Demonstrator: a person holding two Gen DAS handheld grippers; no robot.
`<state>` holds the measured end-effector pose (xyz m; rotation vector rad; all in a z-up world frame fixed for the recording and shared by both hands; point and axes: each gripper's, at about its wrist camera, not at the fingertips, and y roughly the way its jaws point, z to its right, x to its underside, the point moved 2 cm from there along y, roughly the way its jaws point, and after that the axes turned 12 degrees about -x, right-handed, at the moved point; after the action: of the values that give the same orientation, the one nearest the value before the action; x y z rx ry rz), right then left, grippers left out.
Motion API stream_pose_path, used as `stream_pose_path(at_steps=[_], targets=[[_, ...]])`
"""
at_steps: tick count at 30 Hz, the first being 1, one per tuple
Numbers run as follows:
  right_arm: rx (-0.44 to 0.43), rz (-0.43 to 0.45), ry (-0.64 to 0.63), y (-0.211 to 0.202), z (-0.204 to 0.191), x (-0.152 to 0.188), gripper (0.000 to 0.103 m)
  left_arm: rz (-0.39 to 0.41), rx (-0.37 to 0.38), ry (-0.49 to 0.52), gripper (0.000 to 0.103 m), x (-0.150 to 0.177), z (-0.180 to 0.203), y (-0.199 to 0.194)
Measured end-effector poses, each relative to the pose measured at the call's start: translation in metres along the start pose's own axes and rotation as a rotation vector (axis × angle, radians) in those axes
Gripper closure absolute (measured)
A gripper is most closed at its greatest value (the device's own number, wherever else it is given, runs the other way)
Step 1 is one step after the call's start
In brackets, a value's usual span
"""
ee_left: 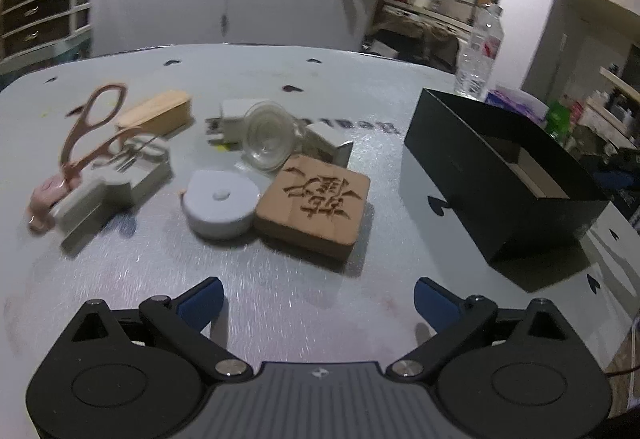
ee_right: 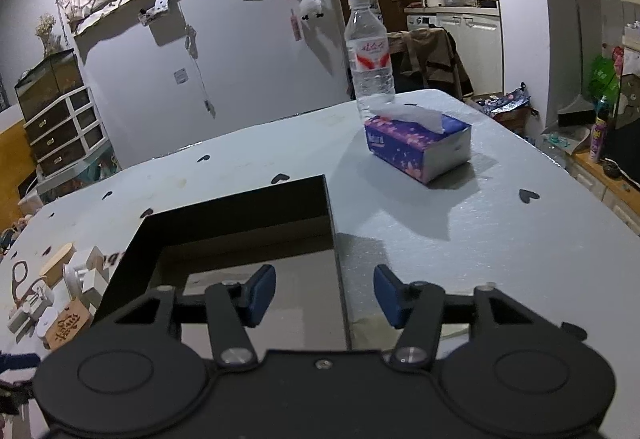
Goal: Organize rigid objects
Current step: 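Move the right tool over the black box while the left tool grasps the wooden coaster, then carry the wooden coaster with the left tool into the black box and release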
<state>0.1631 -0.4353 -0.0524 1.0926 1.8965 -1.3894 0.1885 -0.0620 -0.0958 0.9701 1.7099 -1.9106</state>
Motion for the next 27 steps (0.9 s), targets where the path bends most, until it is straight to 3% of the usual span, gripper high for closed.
stream_pose_path(at_steps=[5,7,15,21,24,27], targets=[[0.013,-0.032,-0.011,0.008,-0.003,0.000,0.054,-0.011,0.118,0.024,0.004,-0.016,-0.005,0.016],[-0.003,-0.039,-0.008,0.010,-0.003,0.000,0.058,-0.007,0.130,0.044,0.004,-0.022,-0.006,0.022],[0.019,-0.046,0.010,0.015,-0.002,-0.002,0.071,-0.001,0.100,0.098,0.005,-0.050,-0.011,0.052],[0.060,-0.057,0.013,0.025,0.001,-0.004,0.085,-0.003,0.073,0.178,0.023,-0.055,0.010,0.055],[0.075,-0.064,0.008,0.028,0.003,-0.005,0.090,0.004,0.023,0.248,0.030,-0.052,0.022,0.054],[0.085,-0.064,0.004,0.028,0.005,-0.005,0.097,-0.009,0.003,0.250,0.039,-0.053,0.025,0.052]])
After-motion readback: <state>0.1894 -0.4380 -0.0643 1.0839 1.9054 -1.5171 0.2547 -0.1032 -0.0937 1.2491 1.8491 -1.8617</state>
